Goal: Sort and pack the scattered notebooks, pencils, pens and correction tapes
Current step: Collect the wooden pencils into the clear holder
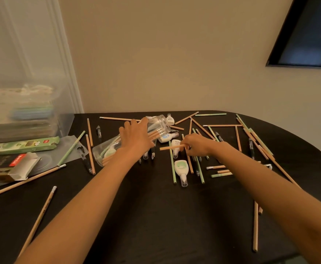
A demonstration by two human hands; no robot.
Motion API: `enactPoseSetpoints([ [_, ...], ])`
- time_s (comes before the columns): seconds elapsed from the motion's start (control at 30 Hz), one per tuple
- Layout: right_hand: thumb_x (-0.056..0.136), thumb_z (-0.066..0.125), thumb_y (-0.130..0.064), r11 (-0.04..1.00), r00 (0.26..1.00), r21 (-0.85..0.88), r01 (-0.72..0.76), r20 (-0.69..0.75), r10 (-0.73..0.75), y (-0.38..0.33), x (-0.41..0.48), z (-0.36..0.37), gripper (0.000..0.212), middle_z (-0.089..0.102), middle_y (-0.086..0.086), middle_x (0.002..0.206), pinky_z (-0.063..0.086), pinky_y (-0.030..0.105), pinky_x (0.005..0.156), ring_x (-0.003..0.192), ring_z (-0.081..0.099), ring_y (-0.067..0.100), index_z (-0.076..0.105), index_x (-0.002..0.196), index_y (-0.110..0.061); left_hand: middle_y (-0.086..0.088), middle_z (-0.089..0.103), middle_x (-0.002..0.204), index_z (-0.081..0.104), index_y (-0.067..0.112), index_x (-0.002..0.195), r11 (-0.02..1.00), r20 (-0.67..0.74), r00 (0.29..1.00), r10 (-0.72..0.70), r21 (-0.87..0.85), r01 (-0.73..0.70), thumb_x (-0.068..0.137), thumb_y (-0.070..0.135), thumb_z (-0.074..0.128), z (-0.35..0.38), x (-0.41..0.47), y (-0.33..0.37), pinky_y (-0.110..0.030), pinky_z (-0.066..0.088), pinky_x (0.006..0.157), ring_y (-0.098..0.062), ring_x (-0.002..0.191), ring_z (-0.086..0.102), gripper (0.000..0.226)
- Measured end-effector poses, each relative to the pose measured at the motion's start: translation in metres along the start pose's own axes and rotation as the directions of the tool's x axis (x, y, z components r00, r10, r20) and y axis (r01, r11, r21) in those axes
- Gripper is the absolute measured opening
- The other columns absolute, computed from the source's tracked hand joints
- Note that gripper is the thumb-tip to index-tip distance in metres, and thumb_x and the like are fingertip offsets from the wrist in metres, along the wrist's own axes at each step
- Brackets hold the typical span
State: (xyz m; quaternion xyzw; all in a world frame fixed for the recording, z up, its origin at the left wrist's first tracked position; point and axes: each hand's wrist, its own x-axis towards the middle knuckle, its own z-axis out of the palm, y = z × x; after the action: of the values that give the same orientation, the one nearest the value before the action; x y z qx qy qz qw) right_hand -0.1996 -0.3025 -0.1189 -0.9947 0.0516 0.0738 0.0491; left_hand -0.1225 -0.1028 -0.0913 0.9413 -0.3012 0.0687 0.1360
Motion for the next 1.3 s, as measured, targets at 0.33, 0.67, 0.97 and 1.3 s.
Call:
enactPoseSetpoints([
  [0.33,0.090,0.053,-0.011,0.950,0.985,-0.267,0.163,0.098,-0.142,-0.005,-0.003,0.003,0.025,0.052,0.004,0.105,0.039,0.026,0.074,0.088,0.043,0.011,0.058,0.114,-0.016,-0.013,0.043,0.132,0.033,0.020,0.135,1.000,0.014,1.000,0.001,0.001,-0.001,0.076,0.034,0.071,-0.001,0.000,0.002,-0.042,0.033,0.098,-0.031,0.123,0.037,0.071],
  [0.67,0.091,0.053,-0.013,0.824,0.942,-0.557,0.102,-0.211,-0.260,-0.006,-0.019,-0.006,0.028,0.048,0.012,0.116,0.045,0.032,0.077,0.096,0.054,0.023,0.049,0.119,-0.010,-0.012,0.045,0.127,0.036,0.019,0.129,0.999,-0.035,0.999,0.041,0.004,-0.041,0.076,0.034,0.071,-0.006,0.000,0.012,-0.040,0.035,0.094,-0.031,0.119,0.040,0.066],
  [0.97,0.094,0.050,-0.015,0.891,0.900,-0.404,-0.206,-0.435,0.011,-0.012,-0.034,-0.015,0.023,0.063,0.006,0.089,0.038,0.030,0.056,0.066,0.054,0.020,0.044,0.116,-0.012,-0.015,0.044,0.130,0.035,0.018,0.132,0.997,-0.050,0.997,-0.065,0.026,0.066,0.077,0.032,0.070,-0.017,-0.011,-0.008,-0.042,0.034,0.098,-0.033,0.123,0.038,0.067],
  [1.3,0.093,0.046,-0.009,0.820,0.902,-0.564,-0.102,-0.401,-0.163,-0.062,-0.022,-0.042,0.017,0.065,0.009,0.095,0.039,0.032,0.062,0.082,0.061,0.026,0.051,0.110,-0.008,-0.011,0.045,0.130,0.036,0.023,0.132,0.999,0.024,0.999,0.033,0.011,-0.033,0.074,0.030,0.072,-0.023,-0.027,-0.025,-0.043,0.034,0.097,-0.031,0.122,0.038,0.068],
])
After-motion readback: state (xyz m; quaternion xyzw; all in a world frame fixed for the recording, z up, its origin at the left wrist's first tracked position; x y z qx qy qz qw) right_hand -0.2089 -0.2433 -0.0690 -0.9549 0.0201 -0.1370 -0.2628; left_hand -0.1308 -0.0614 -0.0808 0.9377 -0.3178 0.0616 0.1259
